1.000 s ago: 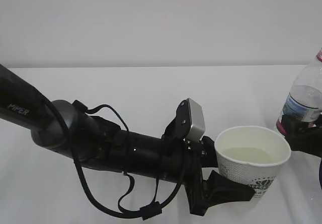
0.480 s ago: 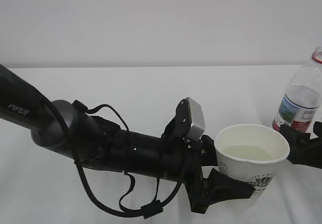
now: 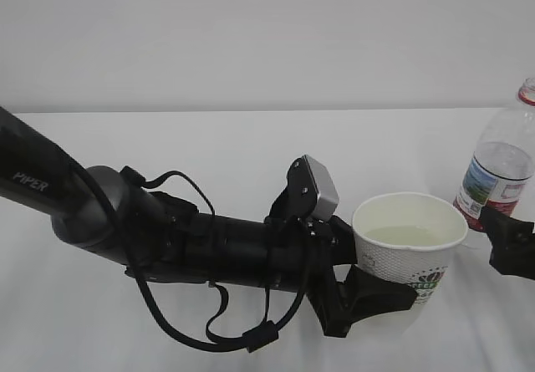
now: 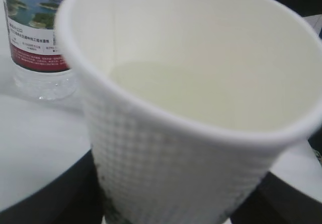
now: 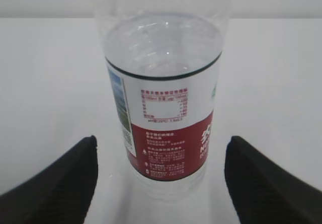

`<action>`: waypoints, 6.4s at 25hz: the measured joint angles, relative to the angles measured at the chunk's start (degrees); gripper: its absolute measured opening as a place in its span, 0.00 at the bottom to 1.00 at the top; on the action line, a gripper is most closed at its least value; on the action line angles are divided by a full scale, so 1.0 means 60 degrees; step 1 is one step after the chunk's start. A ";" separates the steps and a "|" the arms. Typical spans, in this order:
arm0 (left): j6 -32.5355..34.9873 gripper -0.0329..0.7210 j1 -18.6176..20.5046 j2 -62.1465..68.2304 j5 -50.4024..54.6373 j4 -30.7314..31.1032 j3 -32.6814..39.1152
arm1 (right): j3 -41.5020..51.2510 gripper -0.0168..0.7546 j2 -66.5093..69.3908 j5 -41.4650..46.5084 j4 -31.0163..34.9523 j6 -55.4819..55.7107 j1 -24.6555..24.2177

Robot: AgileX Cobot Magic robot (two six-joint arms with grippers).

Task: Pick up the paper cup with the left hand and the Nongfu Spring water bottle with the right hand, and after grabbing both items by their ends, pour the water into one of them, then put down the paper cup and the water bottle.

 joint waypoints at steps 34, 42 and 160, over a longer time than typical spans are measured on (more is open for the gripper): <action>0.0854 0.66 0.2870 0.0000 -0.0138 -0.1506 0.0000 | 0.0021 0.79 -0.0070 0.0000 0.0003 0.0015 0.0000; 0.0876 0.66 0.3494 0.0000 -0.0138 -0.1506 0.0000 | 0.0021 0.79 -0.0070 0.0000 0.0003 0.0015 0.0000; 0.3920 0.81 0.5921 -0.0405 -0.1046 -0.7711 0.3205 | -0.0245 0.79 -0.0086 0.0000 0.0003 0.0344 0.0000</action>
